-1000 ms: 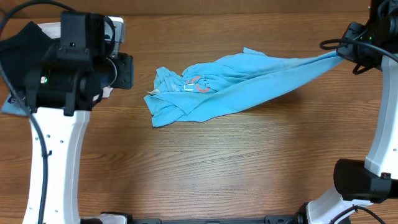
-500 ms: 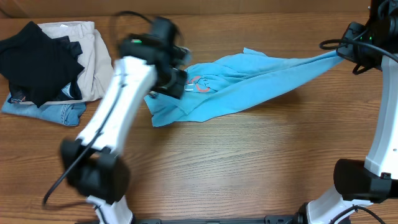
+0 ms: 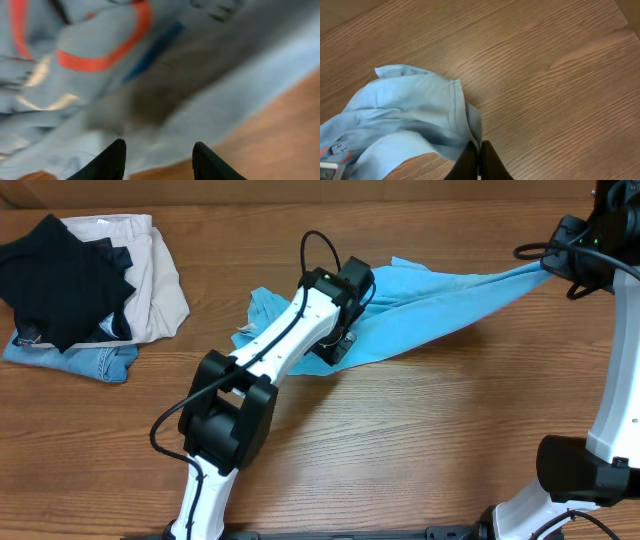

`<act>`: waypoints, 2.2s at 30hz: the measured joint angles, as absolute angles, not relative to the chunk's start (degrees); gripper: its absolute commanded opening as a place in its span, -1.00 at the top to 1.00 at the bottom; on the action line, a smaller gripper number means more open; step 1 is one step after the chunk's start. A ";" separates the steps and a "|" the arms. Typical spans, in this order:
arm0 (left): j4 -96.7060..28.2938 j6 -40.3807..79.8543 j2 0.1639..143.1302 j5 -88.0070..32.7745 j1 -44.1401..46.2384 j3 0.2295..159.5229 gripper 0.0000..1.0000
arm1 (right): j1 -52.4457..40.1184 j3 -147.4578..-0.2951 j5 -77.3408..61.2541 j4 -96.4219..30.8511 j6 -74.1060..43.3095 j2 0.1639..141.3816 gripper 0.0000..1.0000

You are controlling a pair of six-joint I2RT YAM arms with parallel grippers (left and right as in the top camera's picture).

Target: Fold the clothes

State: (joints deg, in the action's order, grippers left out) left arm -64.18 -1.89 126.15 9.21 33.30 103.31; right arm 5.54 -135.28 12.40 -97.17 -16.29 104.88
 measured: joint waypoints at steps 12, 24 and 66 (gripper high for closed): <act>-60.60 -1.63 126.69 15.64 33.26 103.24 0.13 | 5.54 -135.28 12.40 -97.21 -16.25 104.88 0.92; -60.53 -1.15 126.69 13.04 33.26 98.76 0.36 | 5.54 -135.28 12.40 -97.17 -16.29 104.88 0.92; -60.12 4.34 70.32 38.83 20.40 99.04 0.92 | 5.50 -136.49 9.39 -96.40 -16.29 90.32 0.92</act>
